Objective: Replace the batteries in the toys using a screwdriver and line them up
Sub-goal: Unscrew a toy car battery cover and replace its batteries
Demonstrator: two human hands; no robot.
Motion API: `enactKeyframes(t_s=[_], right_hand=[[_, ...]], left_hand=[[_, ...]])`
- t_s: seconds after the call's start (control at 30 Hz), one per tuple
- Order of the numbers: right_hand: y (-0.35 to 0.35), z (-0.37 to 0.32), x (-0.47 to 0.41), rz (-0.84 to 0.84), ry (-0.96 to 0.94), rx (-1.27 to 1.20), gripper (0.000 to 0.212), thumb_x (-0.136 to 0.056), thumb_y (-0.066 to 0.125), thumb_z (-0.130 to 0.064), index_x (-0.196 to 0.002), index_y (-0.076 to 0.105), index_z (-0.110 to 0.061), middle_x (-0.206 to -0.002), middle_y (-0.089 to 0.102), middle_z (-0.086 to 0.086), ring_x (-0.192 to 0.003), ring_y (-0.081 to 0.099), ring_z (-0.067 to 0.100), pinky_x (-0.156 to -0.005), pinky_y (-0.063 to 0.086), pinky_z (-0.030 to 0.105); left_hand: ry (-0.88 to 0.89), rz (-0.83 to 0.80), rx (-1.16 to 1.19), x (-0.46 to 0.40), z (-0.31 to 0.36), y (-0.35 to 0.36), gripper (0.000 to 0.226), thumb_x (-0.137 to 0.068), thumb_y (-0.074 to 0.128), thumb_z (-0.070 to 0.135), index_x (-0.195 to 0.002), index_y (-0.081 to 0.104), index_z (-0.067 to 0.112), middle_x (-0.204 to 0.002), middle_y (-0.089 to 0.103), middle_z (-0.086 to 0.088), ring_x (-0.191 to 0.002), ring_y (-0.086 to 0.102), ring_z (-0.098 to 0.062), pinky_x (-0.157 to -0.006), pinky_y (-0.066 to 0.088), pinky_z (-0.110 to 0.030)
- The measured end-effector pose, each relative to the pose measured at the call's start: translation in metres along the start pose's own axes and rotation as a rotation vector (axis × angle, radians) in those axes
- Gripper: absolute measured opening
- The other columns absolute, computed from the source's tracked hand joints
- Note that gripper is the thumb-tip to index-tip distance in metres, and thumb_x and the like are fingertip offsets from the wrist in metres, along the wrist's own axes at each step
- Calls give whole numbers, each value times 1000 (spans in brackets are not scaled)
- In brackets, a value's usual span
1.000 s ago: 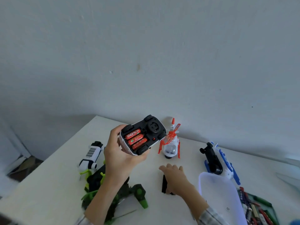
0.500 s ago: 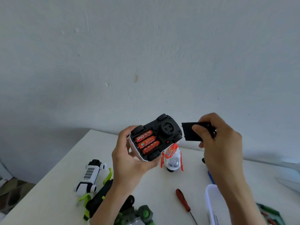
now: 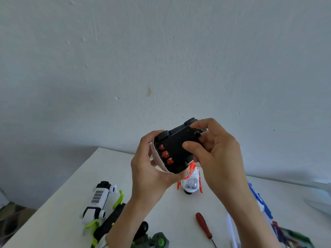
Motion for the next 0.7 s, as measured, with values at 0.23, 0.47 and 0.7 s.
enactKeyframes(t_s=[0.23,0.47,0.7], right_hand=[[6,4,1,-4,61,2,35,-80,70,-2,-89,56,-33,-79,65,1,-45,57,5,-49,45,11],[5,10,0,3,59,-24,32,-79,71,-3,-91,59,-30,-55,62,-6,-42,53,3,-48,43,9],[13,22,3,40,49,12,37,-78,72,-8,-86,57,-41,-75,63,7,-57,58,4,-58,47,10]], left_hand=[[42,-4,-15,-1,0,-1,79,-53,89,23,-122,51,20,-116,60,12,-107,63,-20,-72,58,-32],[49,-10,-12,-2,0,1,80,-53,90,20,-122,51,18,-116,60,13,-107,63,-21,-71,59,-35],[23,18,-29,3,-3,-3,80,-51,88,29,-121,52,21,-114,61,15,-104,64,-15,-69,57,-26]])
Point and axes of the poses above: each hand's wrist, its own x-axis away from the middle knuckle, its own y-axis out of the palm, z = x × y, the point moved 7 cm from there along -x, towards the middle knuckle
